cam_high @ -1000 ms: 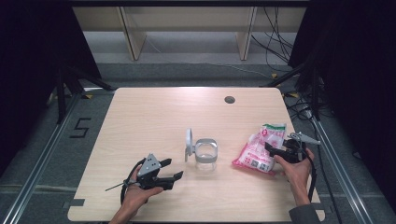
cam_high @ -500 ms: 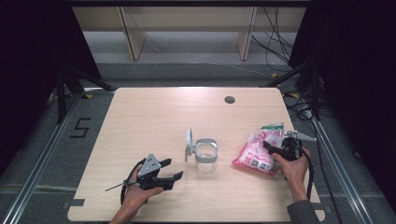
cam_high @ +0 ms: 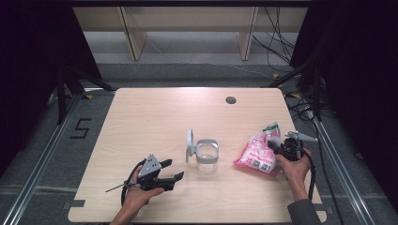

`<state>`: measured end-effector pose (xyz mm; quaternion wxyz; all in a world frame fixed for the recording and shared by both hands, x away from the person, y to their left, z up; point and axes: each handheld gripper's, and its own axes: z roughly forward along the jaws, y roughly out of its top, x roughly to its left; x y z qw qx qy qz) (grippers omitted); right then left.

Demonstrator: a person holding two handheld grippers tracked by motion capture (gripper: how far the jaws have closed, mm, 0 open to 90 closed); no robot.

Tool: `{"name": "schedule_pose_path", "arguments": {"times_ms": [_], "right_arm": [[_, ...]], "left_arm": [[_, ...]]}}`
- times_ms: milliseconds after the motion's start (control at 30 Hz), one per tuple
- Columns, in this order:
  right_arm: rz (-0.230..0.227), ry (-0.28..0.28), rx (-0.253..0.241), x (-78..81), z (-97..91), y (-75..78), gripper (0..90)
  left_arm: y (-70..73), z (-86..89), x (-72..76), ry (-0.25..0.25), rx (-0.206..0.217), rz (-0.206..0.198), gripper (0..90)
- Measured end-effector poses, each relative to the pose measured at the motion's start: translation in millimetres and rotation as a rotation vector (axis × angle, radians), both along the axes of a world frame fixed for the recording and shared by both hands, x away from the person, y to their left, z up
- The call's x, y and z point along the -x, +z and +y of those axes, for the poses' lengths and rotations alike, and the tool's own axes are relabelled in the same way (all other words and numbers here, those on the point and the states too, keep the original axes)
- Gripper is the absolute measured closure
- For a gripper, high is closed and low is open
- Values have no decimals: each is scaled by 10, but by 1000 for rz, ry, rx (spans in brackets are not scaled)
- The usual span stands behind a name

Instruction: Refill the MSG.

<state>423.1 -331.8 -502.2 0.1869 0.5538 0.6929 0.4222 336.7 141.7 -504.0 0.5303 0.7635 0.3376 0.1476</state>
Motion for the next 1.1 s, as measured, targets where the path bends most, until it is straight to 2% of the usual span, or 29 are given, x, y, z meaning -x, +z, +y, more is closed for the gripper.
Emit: {"name": "schedule_pose_path", "arguments": {"times_ms": [67,133,167,200,233,267,300,333,367,400,433,467,500,533,567,600,667,700,733,800,833,900,933,967,1033,1067,1100], "right_arm": [[7,1,-9,-5,5,-3,890],[-3,18,21,-5,-2,1,898],[6,21,16,9,5,14,900],[-50,37,28,-13,-2,-21,900],[-4,27,22,7,8,14,900],[7,26,16,16,14,20,900],[-36,43,66,-16,-17,4,900],[-32,45,61,-8,-13,13,900],[-3,27,31,22,17,28,900],[-35,54,58,-6,-13,18,900],[-38,55,56,-13,-21,8,900],[8,12,15,14,11,20,900],[-19,17,21,-4,3,0,900],[-20,19,25,-4,3,2,892],[-43,31,48,-19,-17,1,884],[-52,41,48,-23,-20,3,882],[-41,31,63,-24,-19,8,873],[-52,35,58,-36,-26,-8,871],[-43,27,62,-34,-25,-4,868],[-36,24,36,-33,-10,-12,869],[-17,-2,41,-26,9,-5,873],[-26,9,26,-27,12,-10,900],[-35,19,57,-29,4,2,900],[-64,30,81,-42,7,-7,900],[-72,17,65,-29,15,19,900],[-76,35,50,-15,10,35,900],[-66,22,38,19,24,55,900]], "left_arm": [[-4,2,-1,4,2,3,307],[-1,8,-2,1,-4,2,307],[-1,7,-1,1,-3,3,307],[-3,9,-1,1,-4,2,308],[-3,10,2,3,-4,5,307],[0,15,4,3,-5,4,307],[3,14,4,5,1,2,307],[12,25,2,4,-12,-2,308],[14,28,0,4,-13,-1,308],[14,31,-1,6,-15,-2,308],[9,28,-2,9,-8,0,308],[15,31,1,9,-15,-1,307],[16,25,2,8,-9,0,307],[17,23,1,7,-11,-1,307],[16,16,5,10,-9,2,308],[14,15,3,9,-10,1,308],[5,8,-2,9,8,4,307],[12,24,-2,3,-10,2,308],[16,26,0,6,-13,-2,308],[14,26,2,9,-1,2,308],[14,27,4,9,0,1,308],[18,24,7,3,-1,-2,308],[17,22,8,3,-2,-1,308],[12,19,8,5,-14,-3,308],[-8,1,13,-1,-5,6,308],[-13,-12,21,-1,-7,6,309],[-14,-26,25,-4,-6,7,310]]}}
